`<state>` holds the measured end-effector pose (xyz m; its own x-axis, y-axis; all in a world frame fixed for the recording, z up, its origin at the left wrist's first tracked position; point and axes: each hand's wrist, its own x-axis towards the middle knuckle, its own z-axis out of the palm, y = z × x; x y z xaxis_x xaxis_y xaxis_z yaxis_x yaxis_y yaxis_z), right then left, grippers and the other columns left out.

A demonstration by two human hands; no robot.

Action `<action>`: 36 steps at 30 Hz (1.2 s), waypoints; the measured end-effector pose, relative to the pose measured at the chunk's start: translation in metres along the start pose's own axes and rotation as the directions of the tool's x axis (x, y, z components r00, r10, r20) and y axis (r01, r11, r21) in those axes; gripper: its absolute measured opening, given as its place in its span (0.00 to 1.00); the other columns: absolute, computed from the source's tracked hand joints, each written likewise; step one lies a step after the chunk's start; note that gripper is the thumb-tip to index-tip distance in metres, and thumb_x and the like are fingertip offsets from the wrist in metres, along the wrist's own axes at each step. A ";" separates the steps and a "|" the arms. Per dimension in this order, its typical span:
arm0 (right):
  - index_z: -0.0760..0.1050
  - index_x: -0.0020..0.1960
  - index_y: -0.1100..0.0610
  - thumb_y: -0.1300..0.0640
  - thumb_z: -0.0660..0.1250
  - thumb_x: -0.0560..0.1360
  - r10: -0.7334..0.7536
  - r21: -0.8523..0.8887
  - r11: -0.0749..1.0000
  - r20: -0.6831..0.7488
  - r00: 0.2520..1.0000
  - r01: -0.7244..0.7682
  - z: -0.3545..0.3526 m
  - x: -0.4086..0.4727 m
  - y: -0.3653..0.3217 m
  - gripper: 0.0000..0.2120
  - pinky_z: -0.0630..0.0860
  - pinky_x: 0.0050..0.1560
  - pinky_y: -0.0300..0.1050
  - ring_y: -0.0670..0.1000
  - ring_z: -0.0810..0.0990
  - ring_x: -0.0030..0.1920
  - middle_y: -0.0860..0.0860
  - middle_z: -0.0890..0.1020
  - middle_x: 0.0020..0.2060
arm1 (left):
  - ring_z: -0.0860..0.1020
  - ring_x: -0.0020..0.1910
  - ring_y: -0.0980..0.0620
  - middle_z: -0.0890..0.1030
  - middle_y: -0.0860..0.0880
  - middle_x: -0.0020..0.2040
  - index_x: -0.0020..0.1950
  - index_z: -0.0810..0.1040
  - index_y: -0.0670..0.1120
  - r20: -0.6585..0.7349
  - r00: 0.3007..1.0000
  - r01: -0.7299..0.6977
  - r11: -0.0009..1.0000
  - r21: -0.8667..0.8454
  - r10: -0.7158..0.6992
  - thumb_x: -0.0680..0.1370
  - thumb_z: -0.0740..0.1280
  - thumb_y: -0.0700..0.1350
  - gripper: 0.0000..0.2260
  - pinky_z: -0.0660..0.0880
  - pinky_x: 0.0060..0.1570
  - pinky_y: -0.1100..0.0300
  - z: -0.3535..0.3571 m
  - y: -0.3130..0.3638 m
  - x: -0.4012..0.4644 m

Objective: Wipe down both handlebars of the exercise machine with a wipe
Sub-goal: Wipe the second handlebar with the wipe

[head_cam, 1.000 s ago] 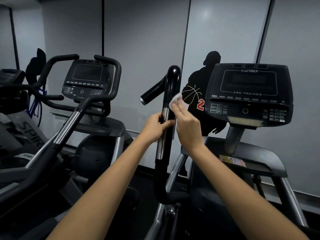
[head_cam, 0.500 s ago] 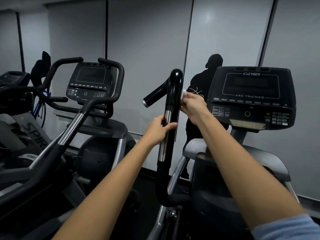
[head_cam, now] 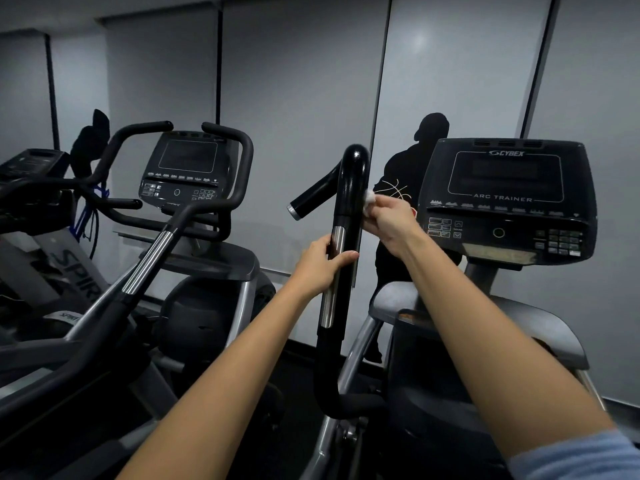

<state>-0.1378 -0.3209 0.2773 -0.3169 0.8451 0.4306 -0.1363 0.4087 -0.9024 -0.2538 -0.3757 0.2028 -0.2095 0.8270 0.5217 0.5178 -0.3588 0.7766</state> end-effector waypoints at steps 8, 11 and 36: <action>0.75 0.53 0.65 0.60 0.57 0.79 -0.553 -0.707 0.661 -0.234 0.800 0.251 0.006 -0.010 -0.050 0.11 0.64 0.41 0.39 0.54 0.75 0.45 0.55 0.78 0.44 | 0.77 0.49 0.51 0.78 0.52 0.45 0.56 0.74 0.45 -0.022 1.000 0.009 1.000 -0.029 -0.009 0.76 0.67 0.50 0.13 0.72 0.50 0.58 0.001 0.006 -0.013; 0.75 0.53 0.62 0.64 0.58 0.77 -0.654 -0.898 0.280 0.081 0.752 0.340 0.024 0.001 -0.047 0.09 0.68 0.47 0.42 0.56 0.75 0.53 0.56 0.76 0.53 | 0.76 0.53 0.54 0.76 0.58 0.49 0.62 0.70 0.49 0.054 0.998 0.018 0.999 -0.035 -0.017 0.74 0.70 0.51 0.19 0.72 0.55 0.58 0.004 -0.005 -0.035; 0.82 0.43 0.60 0.70 0.53 0.68 -0.555 -0.803 -0.545 0.561 0.614 0.240 0.025 -0.061 0.043 0.19 0.75 0.32 0.37 0.52 0.80 0.41 0.55 0.81 0.41 | 0.75 0.58 0.49 0.78 0.48 0.58 0.63 0.73 0.45 0.064 0.976 0.205 0.976 0.072 -0.210 0.71 0.73 0.45 0.22 0.67 0.51 0.61 0.013 -0.037 -0.057</action>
<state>-0.1480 -0.3629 0.2118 -0.6451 0.0990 0.7577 0.7522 0.2566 0.6069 -0.2500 -0.4041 0.1400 -0.2605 0.9097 0.3235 0.5221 -0.1491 0.8398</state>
